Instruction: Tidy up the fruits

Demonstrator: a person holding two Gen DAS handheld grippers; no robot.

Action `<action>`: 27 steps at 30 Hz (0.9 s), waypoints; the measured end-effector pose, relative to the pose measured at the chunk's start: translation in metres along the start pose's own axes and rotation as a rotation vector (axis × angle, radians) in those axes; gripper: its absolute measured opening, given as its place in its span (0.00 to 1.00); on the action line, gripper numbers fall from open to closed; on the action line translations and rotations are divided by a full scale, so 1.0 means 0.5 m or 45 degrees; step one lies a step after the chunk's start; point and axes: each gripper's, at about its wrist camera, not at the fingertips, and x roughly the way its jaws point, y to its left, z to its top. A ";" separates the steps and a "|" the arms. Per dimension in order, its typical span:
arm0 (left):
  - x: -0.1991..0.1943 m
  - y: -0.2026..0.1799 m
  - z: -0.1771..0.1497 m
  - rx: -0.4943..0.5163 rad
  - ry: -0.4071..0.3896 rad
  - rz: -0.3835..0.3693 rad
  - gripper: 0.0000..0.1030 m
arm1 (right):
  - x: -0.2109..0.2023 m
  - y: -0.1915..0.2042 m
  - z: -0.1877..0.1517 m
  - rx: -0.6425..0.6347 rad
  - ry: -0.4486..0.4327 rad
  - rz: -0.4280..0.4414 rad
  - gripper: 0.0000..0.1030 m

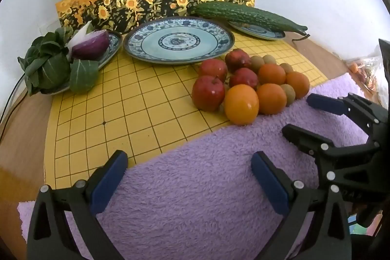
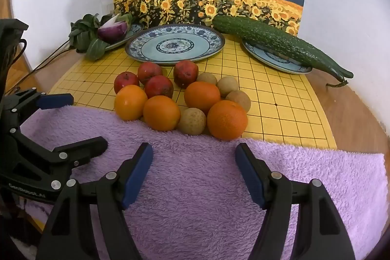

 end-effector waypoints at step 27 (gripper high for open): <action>0.000 -0.001 0.004 0.002 0.000 -0.018 1.00 | -0.003 0.006 0.003 0.004 0.004 0.009 0.71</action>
